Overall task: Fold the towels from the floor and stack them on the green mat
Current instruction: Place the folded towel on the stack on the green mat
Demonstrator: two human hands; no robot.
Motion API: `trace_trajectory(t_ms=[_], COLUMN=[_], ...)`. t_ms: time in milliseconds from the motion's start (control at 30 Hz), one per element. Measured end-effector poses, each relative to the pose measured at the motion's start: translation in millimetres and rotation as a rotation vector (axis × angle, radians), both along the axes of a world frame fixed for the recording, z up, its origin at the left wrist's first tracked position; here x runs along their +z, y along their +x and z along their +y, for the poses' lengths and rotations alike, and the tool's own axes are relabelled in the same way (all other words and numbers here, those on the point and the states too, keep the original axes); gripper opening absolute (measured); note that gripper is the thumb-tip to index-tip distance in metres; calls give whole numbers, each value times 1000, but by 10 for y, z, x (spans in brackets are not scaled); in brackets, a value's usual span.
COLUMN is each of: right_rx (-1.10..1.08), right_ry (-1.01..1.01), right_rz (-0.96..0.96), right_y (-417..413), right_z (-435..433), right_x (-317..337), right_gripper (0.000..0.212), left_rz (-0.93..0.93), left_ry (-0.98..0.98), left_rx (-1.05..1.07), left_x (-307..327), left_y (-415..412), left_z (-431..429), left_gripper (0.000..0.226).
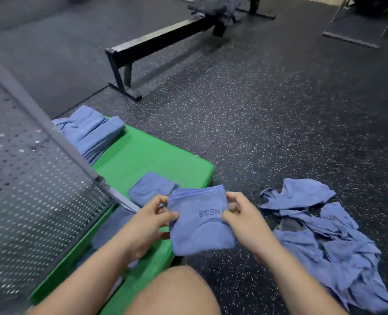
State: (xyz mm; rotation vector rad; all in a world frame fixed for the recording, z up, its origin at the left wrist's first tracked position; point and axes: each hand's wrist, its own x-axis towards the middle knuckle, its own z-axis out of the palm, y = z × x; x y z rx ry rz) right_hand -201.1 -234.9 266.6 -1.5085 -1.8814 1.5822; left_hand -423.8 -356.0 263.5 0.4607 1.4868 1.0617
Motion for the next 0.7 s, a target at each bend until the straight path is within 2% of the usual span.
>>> trace_trajectory(t_ms=[167,400,567,700], right_rx=[209,561,769,883], right_ry=[-31,-81,-287,-618], right_rz=[-54,-76,-48,-9], right_y=[-774,-1624,-2091,-2367], right_z=[-254,-671,-1069,-1187], right_x=[-550,-1147,-1404,-1393], right_gripper=[32,36,47,54], left_rz=[-10,-44,-51,13], left_ry=[-111,-273,-338,-420], left_rx=[226,598,830,901], left_x=[-509,-1009,-1169,-1222], left_y=[-403,-658,-834,-1050], left_z=[-753,-1621,-2208,-2577], left_gripper=[17,19,19,22])
